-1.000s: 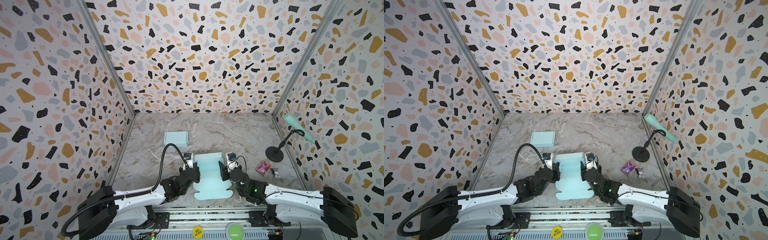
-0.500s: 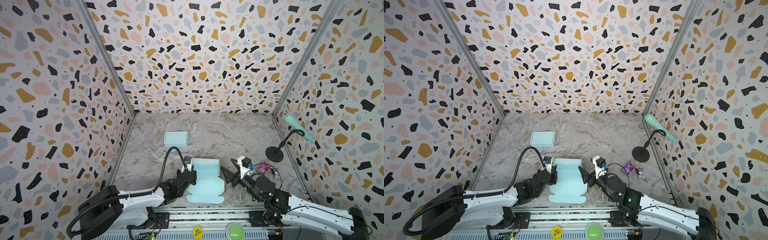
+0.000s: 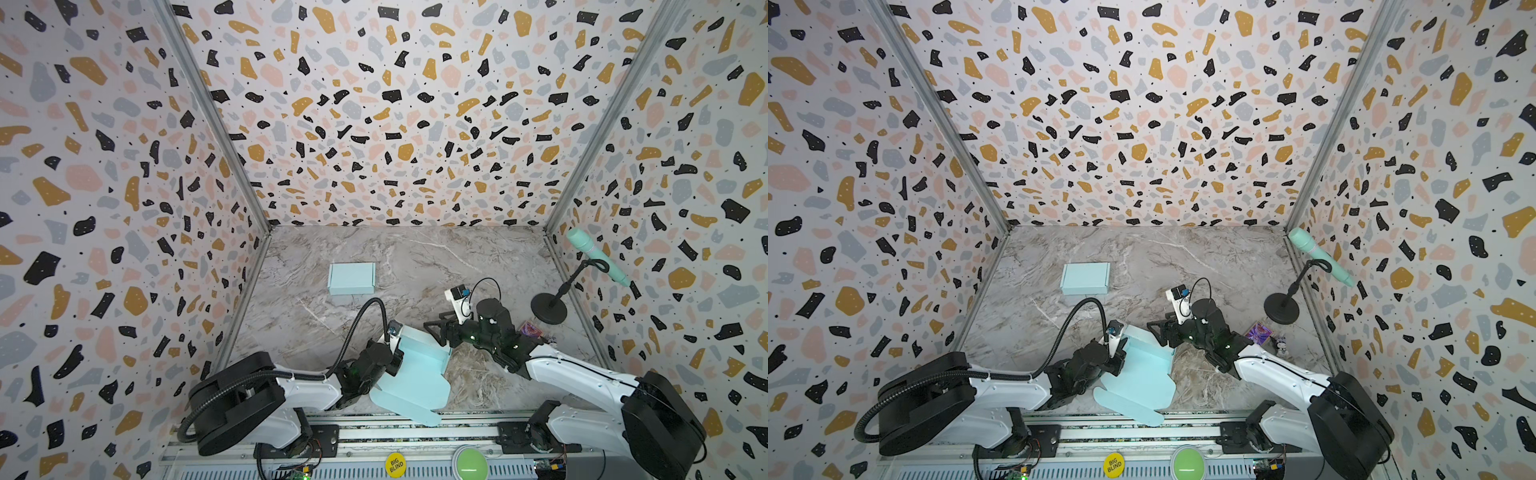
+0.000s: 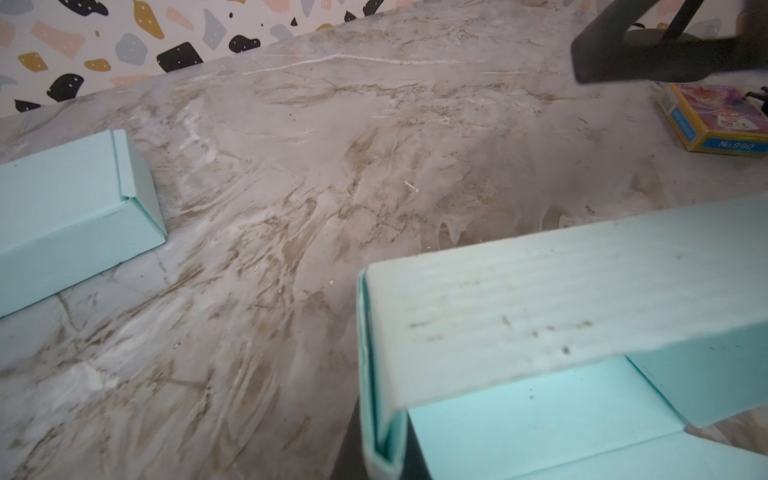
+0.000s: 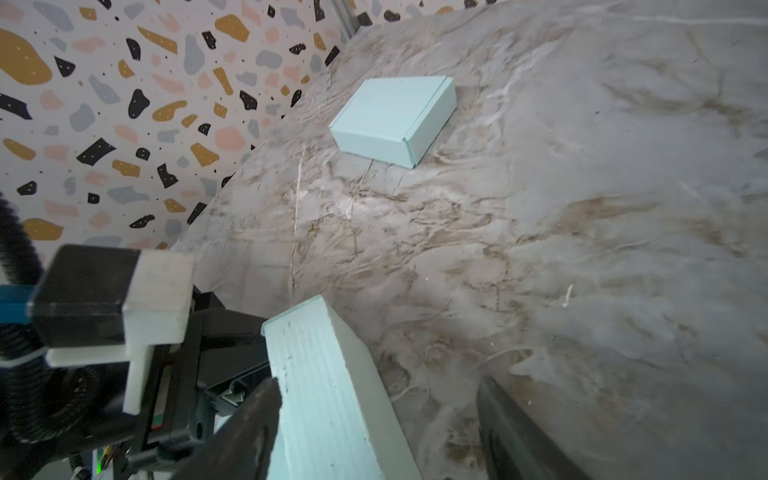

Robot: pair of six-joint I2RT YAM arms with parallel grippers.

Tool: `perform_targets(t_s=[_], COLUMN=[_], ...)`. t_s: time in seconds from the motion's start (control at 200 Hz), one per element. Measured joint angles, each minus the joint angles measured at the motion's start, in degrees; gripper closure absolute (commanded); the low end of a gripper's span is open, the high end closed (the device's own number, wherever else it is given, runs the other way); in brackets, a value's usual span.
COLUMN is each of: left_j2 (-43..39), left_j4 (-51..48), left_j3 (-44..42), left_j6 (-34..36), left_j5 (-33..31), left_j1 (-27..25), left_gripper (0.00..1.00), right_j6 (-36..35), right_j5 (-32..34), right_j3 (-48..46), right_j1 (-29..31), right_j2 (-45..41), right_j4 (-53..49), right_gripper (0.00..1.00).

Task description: Fold the paper box

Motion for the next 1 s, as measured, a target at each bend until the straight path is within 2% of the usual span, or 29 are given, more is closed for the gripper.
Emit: perform_targets(t_s=[0.325, 0.646, 0.866, 1.001], left_j2=[6.6, 7.7, 7.9, 7.5], left_j4=[7.8, 11.8, 13.6, 13.8], left_j3=[0.7, -0.7, -1.9, -2.1], left_j6=[1.3, 0.6, 0.1, 0.1], left_j5=[-0.1, -2.2, -2.1, -1.7], left_j1=[0.0, 0.0, 0.0, 0.0], left_gripper=[1.0, 1.0, 1.0, 0.95], right_j6=[0.7, 4.7, 7.6, 7.9], right_j5=[-6.8, -11.1, -10.8, -9.7], right_j3=[-1.0, -4.4, -6.7, -6.9], right_j1=[1.2, 3.8, 4.8, 5.1], right_j2=[8.0, 7.9, 6.9, 6.0], right_j4=[5.7, 13.5, 16.7, 15.8], right_gripper=[0.27, 0.3, 0.31, 0.31])
